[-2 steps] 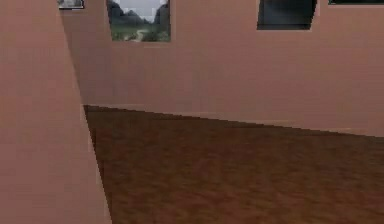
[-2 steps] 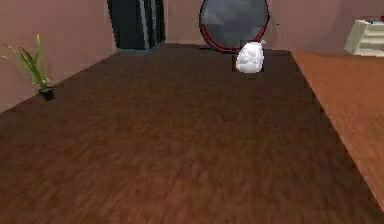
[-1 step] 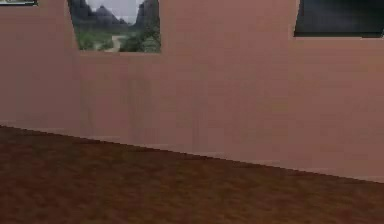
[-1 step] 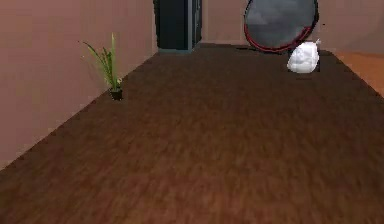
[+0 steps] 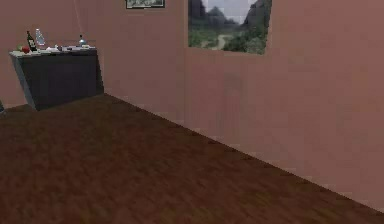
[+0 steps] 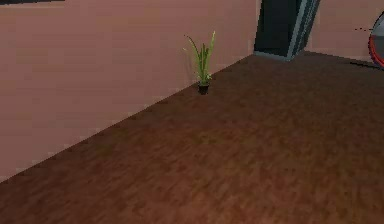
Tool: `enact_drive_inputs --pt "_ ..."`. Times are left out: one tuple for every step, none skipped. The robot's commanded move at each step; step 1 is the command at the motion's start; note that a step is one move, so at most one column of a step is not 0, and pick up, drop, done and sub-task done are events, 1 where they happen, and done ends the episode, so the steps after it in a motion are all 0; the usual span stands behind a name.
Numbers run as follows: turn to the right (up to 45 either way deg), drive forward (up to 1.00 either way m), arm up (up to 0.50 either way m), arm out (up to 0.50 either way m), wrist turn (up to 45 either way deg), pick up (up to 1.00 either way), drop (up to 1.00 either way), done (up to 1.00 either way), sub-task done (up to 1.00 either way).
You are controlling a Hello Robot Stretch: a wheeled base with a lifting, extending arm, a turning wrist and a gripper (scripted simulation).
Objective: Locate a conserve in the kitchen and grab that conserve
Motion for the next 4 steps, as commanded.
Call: enact_drive_inputs --pt "0.0 0.50 0.00 0.00 0.0 0.00 0.00 0.00 0.00" --pt "-42.0 0.00 0.00 0.00 0.0 0.00 0.00 0.00 0.00" --pt "-3.0 0.00 0.00 0.00 0.0 0.00 0.00 0.00 0.00" --pt "0.0 1.00 0.00 0.00 0.0 0.00 0.00 0.00 0.00"
